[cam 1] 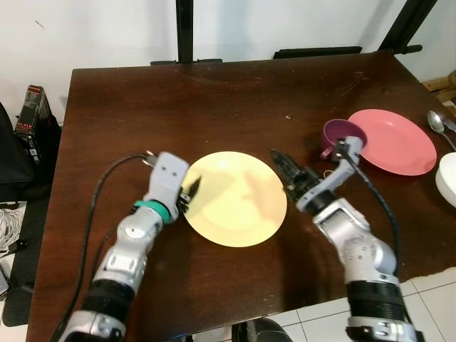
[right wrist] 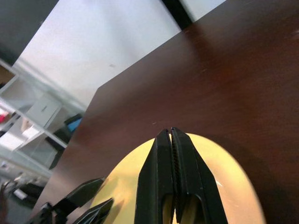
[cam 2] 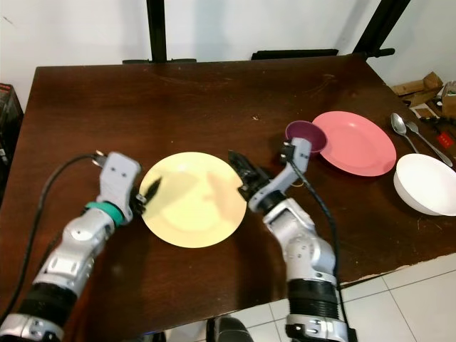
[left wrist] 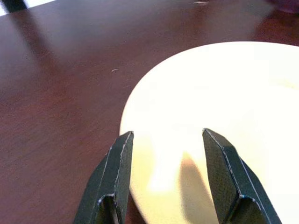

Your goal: Setting the table

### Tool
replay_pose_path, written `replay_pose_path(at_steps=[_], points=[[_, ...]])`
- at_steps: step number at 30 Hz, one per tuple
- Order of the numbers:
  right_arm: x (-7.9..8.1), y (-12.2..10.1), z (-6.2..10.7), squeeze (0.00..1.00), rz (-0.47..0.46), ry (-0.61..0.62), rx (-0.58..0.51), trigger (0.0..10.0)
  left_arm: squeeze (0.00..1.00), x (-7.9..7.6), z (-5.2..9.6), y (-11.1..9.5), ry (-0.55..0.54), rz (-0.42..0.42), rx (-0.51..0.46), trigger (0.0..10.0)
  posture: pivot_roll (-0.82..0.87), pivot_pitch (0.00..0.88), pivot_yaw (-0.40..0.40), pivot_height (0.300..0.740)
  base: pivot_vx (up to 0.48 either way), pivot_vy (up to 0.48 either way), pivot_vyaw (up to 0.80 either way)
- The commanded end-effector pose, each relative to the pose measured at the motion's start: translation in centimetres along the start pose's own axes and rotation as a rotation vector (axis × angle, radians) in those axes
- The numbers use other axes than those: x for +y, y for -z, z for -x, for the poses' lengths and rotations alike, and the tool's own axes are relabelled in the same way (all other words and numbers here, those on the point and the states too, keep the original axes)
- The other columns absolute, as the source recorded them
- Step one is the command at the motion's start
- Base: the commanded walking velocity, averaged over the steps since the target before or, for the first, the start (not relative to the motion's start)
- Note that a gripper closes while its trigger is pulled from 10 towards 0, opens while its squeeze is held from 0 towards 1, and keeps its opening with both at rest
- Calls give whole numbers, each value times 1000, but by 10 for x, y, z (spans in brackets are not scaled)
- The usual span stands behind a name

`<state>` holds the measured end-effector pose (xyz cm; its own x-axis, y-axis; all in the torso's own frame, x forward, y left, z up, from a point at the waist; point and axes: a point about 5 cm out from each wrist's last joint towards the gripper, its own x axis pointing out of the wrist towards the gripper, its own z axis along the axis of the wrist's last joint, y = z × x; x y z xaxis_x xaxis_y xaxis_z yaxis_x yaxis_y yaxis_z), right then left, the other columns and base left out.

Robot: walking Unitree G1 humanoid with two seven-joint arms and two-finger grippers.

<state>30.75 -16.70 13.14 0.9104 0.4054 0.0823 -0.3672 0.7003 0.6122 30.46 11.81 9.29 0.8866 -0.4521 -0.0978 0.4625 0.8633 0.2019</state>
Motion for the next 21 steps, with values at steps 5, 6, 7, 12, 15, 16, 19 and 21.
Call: replay_pose_path(at_steps=[5,6,7,12,15,16,19,21], points=[[-6,-2,6,0,11,34,-8,10000,0,-2,2,-2,33,-64,-5,10000,-11,0,-9,740,0,0,0],[-6,-3,6,0,9,36,-14,10000,0,0,3,7,39,-127,61,10000,-12,0,-5,740,0,0,0],[-4,-3,7,0,-5,29,-19,10000,0,-1,5,23,52,-185,161,10000,-10,0,-5,740,0,0,0],[-3,-2,8,0,-22,14,-20,10000,0,-3,8,37,75,-211,244,10000,-3,0,-8,740,0,0,0],[-1,0,12,0,-58,-9,-19,10000,0,-8,12,60,113,-232,388,10000,-7,2,-2,740,0,0,0],[-1,0,12,0,-58,-9,-19,10000,0,-8,12,60,113,-232,388,10000,-7,2,-2,740,0,0,0],[-2,1,14,0,-63,-7,-19,10000,0,-11,14,66,129,-223,424,10000,-11,1,2,740,0,0,0],[-3,-1,16,0,-69,-5,-27,10000,0,-15,14,70,149,-206,439,10000,-18,4,4,740,0,0,0]])
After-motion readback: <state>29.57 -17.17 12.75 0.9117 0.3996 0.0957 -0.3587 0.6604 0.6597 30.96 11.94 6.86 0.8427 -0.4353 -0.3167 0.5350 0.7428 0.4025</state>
